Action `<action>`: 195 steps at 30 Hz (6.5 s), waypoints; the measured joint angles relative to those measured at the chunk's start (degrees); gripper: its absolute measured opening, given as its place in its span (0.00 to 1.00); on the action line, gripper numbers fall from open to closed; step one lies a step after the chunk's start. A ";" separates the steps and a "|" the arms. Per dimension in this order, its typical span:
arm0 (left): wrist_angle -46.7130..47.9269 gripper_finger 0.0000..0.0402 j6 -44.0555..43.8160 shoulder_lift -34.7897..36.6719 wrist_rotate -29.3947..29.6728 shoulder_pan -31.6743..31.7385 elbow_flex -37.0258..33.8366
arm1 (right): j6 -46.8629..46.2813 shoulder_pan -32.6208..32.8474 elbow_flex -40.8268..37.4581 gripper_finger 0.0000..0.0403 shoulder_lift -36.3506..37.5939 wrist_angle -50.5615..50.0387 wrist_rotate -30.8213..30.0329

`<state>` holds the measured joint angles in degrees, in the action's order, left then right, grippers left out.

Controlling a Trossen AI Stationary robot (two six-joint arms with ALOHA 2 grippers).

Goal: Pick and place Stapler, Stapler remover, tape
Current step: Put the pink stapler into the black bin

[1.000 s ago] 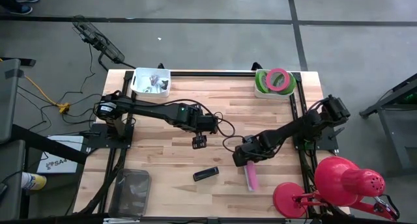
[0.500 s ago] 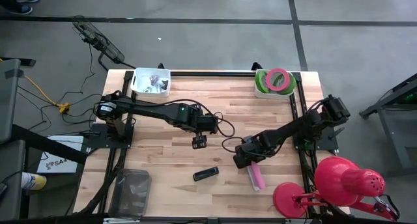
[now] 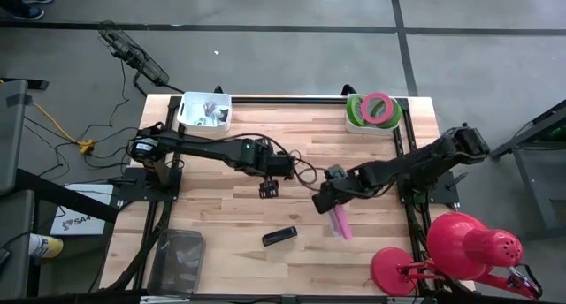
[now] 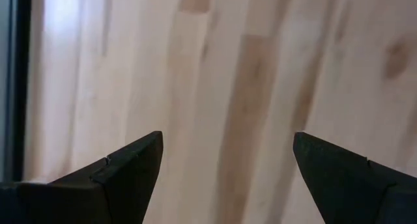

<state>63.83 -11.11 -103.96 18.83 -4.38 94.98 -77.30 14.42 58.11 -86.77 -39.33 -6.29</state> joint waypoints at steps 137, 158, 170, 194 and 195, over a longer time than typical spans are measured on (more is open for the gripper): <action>-50.21 0.34 3.77 17.17 -44.00 31.71 -0.02 | 76.47 -42.49 37.83 0.40 -4.39 49.43 36.61; -49.16 0.34 4.32 17.11 -44.46 31.73 -0.08 | 73.35 -42.56 37.83 0.68 -4.18 49.35 33.56; -42.45 0.34 5.88 19.90 -34.43 32.67 -0.06 | 75.42 -43.27 37.85 0.75 0.30 41.15 20.69; 3.65 0.34 -7.55 34.16 -23.25 32.20 0.00 | 74.96 -44.02 37.85 0.76 2.57 22.54 13.25; 6.07 0.34 -7.07 34.16 -23.94 31.54 0.00 | 75.10 -44.02 37.85 0.76 2.57 22.19 13.25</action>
<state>69.90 -18.19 -69.80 -5.11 27.16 94.98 -2.20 -29.61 95.96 -84.20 -17.14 6.96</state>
